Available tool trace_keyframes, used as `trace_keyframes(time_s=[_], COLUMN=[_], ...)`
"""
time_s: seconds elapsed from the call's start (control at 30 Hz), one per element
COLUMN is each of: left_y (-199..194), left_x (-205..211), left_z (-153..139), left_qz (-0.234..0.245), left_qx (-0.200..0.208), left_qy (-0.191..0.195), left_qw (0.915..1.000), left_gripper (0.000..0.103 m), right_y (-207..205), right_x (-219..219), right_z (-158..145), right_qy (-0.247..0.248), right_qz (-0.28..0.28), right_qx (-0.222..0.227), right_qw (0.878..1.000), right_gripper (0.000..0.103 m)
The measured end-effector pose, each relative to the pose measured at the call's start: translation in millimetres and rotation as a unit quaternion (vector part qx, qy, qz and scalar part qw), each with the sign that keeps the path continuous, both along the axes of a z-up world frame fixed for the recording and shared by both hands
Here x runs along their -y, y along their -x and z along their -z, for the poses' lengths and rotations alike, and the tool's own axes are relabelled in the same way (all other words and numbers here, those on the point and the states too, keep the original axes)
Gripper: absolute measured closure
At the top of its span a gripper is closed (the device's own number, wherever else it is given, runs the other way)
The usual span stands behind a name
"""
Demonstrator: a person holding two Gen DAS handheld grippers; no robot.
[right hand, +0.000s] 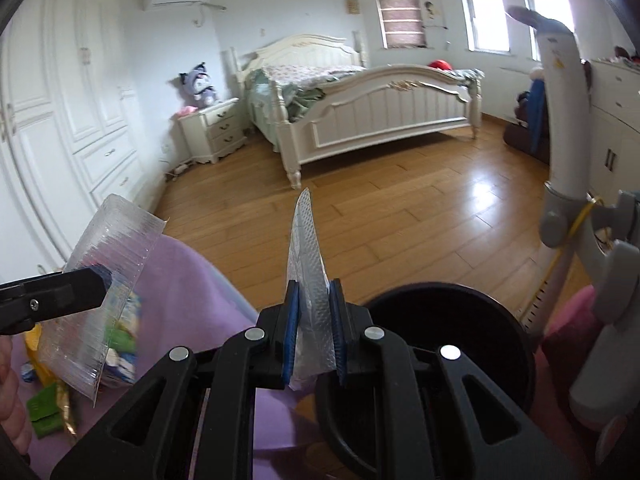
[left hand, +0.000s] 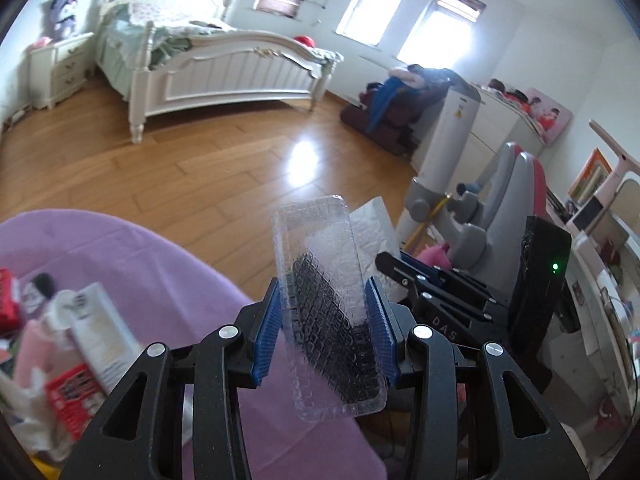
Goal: Collect trash
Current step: 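Carry both items to the black bin and open both tools to drop them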
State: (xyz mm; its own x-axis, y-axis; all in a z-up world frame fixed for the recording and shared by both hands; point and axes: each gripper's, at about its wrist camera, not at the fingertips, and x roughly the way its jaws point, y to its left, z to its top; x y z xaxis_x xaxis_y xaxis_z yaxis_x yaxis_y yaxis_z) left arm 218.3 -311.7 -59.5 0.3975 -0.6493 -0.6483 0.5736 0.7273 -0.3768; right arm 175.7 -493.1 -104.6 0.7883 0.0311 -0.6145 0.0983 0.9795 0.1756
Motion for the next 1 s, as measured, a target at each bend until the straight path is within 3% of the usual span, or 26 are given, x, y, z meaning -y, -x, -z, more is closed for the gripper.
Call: trace_keyframes(time_s=[0.23, 0.37, 0.7, 0.77, 0.8, 0.87, 0.93, 1.0], left_y=[-25, -31, -37, -37, -36, -33, -29, -22], left_x=[105, 143, 173, 174, 175, 169, 164, 155], left_z=[64, 93, 120, 120, 119, 112, 104, 92], left_qz=[0.074, 0.088, 0.078, 0.075, 0.072, 0.069, 0.069, 0.07], left_qx=[-0.071, -0.094, -0.106, -0.103, -0.1, -0.095, -0.091, -0.081], left_qy=[-0.04, -0.071, -0.12, -0.125, -0.128, -0.126, -0.122, -0.114], left_qw=[0.994, 0.9892, 0.9841, 0.984, 0.984, 0.985, 0.9859, 0.9877], left_gripper=[0.061, 0.061, 0.058, 0.047, 0.042, 0.036, 0.031, 0.029], right_y=[6, 9, 16, 13, 16, 19, 26, 32], right_x=[58, 72, 82, 83, 83, 87, 89, 87], right_z=[55, 81, 100, 97, 96, 92, 87, 79], right_qy=[-0.013, -0.021, -0.043, -0.043, -0.044, -0.051, -0.061, -0.062], right_qz=[0.059, 0.07, 0.076, 0.078, 0.078, 0.084, 0.085, 0.085], right_qx=[-0.054, -0.08, -0.097, -0.1, -0.102, -0.097, -0.083, -0.076], right_qw=[0.997, 0.994, 0.991, 0.991, 0.991, 0.99, 0.991, 0.992], right_gripper=[0.087, 0.087, 0.083, 0.082, 0.08, 0.051, 0.04, 0.039])
